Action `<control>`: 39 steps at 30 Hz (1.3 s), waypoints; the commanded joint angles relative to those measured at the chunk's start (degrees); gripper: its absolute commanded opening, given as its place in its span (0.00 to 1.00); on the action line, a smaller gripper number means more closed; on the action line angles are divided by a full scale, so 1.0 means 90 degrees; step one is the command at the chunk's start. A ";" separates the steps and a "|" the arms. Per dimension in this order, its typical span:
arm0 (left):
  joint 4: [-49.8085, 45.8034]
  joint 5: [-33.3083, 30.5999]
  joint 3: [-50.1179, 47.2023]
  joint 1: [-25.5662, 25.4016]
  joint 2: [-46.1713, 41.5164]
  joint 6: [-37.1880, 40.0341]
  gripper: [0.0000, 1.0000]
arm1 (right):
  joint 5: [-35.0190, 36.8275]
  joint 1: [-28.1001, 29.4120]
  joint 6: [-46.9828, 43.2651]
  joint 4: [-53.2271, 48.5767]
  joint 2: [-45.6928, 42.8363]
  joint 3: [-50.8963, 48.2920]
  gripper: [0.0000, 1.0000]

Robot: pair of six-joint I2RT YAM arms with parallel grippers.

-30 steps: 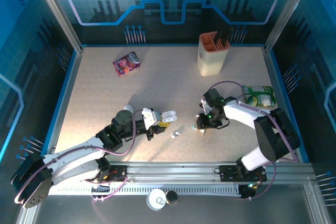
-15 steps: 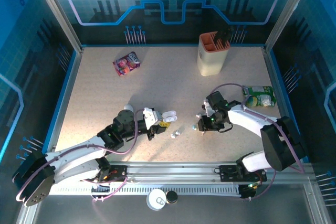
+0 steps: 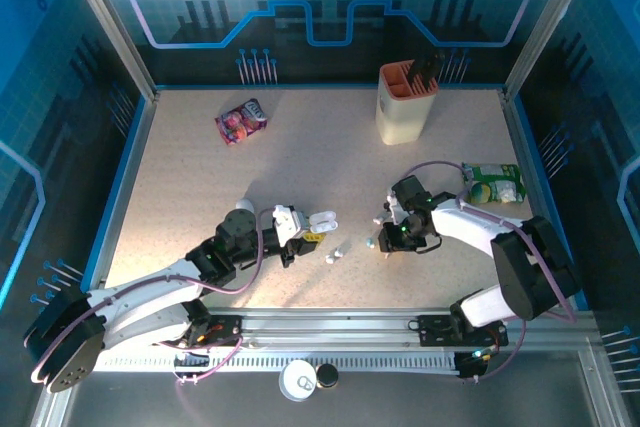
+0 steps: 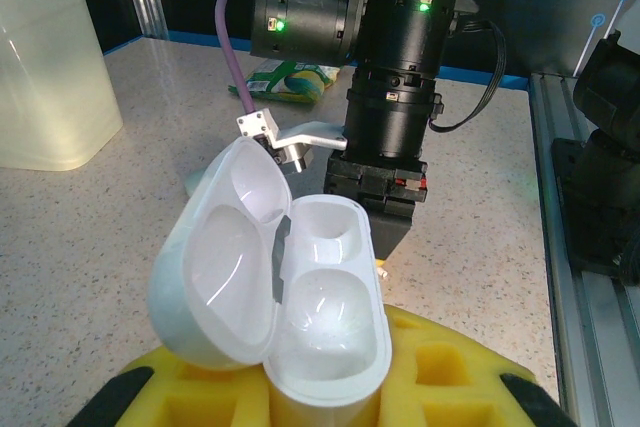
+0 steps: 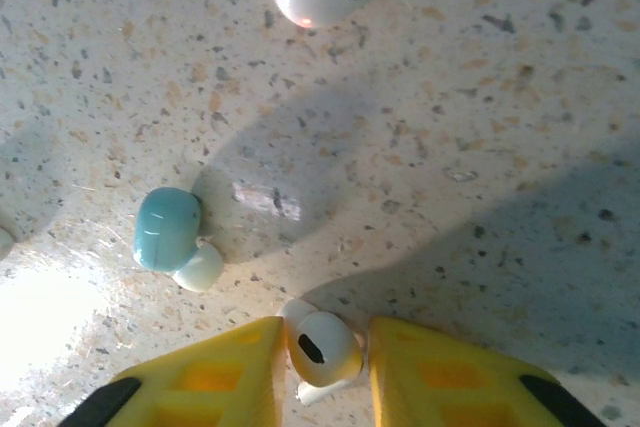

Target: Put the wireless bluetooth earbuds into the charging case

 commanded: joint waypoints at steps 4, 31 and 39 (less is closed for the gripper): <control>0.0125 -0.0027 0.0025 -0.0015 -0.0008 -0.0012 0.10 | -0.0014 -0.0020 0.0023 0.0202 -0.0119 -0.0093 0.23; 0.0348 0.0002 0.0130 -0.0014 0.0353 -0.0546 0.11 | 0.0022 0.0500 -0.1196 0.2905 -0.4042 -0.0872 0.17; -0.0197 0.0637 0.0642 -0.0018 0.0867 -0.0925 0.10 | -0.0823 0.0922 -0.1718 0.3109 -0.4307 -0.0636 0.20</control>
